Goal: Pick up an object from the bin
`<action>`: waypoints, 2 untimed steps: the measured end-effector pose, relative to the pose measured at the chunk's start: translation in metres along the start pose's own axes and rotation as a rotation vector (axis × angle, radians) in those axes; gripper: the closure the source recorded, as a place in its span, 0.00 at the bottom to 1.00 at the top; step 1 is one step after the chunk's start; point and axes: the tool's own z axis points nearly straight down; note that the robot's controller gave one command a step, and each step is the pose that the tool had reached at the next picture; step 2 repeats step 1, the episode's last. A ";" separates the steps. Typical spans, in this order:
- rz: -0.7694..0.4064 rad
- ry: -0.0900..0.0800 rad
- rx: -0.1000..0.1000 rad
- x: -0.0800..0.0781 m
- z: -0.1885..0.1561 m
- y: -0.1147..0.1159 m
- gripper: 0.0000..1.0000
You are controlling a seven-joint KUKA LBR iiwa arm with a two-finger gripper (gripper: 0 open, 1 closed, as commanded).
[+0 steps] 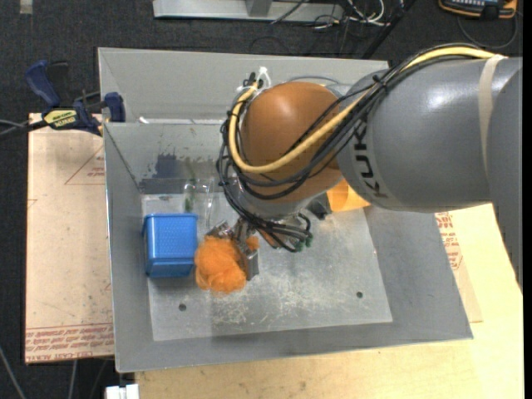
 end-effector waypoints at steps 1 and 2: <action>-0.090 -0.014 0.006 -0.021 -0.023 0.016 1.00; -0.090 -0.014 0.006 -0.021 -0.023 0.016 1.00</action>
Offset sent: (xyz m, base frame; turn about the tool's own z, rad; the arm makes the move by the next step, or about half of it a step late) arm -0.0043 0.0445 0.1203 -0.0282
